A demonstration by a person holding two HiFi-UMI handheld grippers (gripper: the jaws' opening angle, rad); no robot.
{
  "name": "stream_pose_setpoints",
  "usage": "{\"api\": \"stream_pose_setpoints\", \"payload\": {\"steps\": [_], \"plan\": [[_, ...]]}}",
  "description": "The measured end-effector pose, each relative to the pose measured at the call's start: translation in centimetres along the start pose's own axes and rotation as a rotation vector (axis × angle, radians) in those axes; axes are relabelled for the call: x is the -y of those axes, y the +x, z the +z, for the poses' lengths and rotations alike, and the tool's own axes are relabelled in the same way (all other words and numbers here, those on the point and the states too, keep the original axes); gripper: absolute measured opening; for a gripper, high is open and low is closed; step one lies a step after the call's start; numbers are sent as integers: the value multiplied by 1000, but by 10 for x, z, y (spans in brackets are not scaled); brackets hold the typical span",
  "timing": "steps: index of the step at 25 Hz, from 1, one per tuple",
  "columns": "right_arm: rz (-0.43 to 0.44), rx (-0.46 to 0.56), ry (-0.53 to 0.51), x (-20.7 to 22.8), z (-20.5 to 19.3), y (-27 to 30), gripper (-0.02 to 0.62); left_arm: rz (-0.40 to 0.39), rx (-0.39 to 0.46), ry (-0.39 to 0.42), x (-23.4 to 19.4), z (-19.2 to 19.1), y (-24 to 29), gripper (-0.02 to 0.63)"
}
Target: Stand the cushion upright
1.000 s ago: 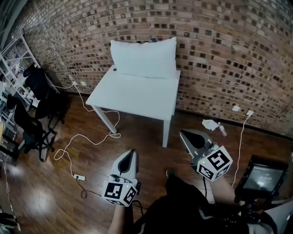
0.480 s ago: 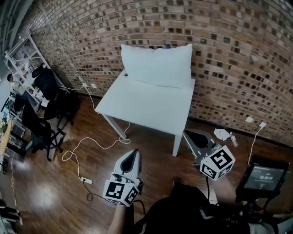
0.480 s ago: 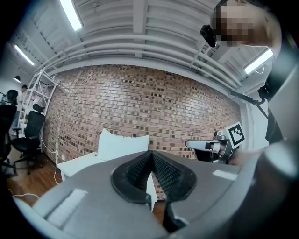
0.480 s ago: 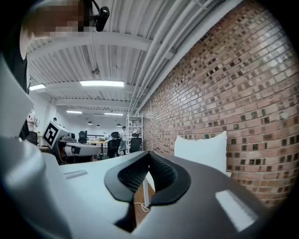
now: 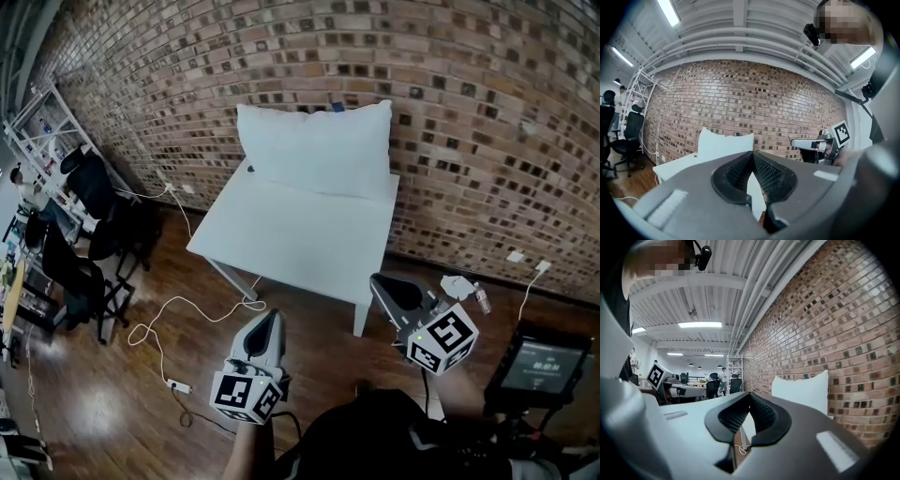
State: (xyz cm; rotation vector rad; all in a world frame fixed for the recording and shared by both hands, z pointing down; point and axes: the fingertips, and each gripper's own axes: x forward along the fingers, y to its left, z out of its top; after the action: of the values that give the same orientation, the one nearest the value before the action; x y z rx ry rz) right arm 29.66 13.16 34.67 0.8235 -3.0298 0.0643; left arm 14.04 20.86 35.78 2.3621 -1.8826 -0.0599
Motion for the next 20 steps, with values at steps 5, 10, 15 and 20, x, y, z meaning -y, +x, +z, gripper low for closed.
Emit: {"api": "stream_pose_setpoints", "payload": {"steps": [5,10,15,20], "plan": [[27,16,-7,29,6,20,6,10,7,4,-14,-2,39,2],[54,12,-23,43,7,33,6,5,-11,12,-17,6,71,2],[53,-2,16,54,-4,53,6,-75,-6,18,-15,15,102,2],[0,0,4,60,-7,77,6,-111,-12,-16,-44,11,118,2]]}}
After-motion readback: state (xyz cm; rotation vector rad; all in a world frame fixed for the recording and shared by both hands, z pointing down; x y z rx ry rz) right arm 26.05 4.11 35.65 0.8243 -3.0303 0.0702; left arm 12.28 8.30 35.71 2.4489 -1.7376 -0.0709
